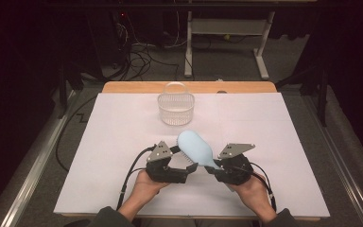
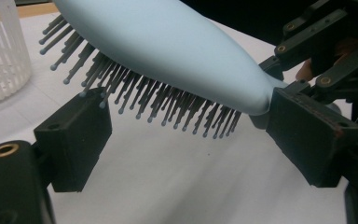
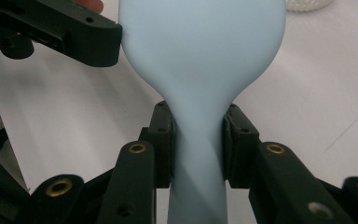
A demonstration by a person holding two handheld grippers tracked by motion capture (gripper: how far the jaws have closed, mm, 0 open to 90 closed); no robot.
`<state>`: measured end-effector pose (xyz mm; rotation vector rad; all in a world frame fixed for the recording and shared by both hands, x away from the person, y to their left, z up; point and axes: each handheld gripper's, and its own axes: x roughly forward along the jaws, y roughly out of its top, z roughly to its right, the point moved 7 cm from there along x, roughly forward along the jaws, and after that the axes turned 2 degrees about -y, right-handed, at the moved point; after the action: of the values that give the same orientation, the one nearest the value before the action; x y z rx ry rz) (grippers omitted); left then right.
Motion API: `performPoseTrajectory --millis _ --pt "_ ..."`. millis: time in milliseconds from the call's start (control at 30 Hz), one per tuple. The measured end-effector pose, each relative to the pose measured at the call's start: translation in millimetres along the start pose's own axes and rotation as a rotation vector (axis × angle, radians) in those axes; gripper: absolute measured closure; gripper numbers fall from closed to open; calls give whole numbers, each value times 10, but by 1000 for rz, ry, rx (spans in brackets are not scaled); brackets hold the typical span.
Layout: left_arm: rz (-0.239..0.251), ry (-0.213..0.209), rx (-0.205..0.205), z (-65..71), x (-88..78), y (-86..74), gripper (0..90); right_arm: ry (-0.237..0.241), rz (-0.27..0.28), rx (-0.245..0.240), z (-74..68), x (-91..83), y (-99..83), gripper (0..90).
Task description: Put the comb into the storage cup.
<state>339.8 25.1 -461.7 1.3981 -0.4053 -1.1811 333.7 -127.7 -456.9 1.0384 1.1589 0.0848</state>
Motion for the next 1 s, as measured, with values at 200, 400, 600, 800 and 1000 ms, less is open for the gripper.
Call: performPoseTrajectory --millis 200,400,600,800,1000 --pt "2 -4 -10 16 8 14 135 5 4 -3 -14 8 5 701" --pt "-4 -3 -28 25 10 29 136 9 3 -3 -28 26 4 701" --pt "2 -7 -48 44 -11 69 137 10 11 -10 -64 34 19 701" --pt "5 -1 -38 43 -5 67 137 10 8 -15 -86 56 25 702" --pt "15 8 -44 40 -15 78 137 7 14 -18 -112 68 48 702"
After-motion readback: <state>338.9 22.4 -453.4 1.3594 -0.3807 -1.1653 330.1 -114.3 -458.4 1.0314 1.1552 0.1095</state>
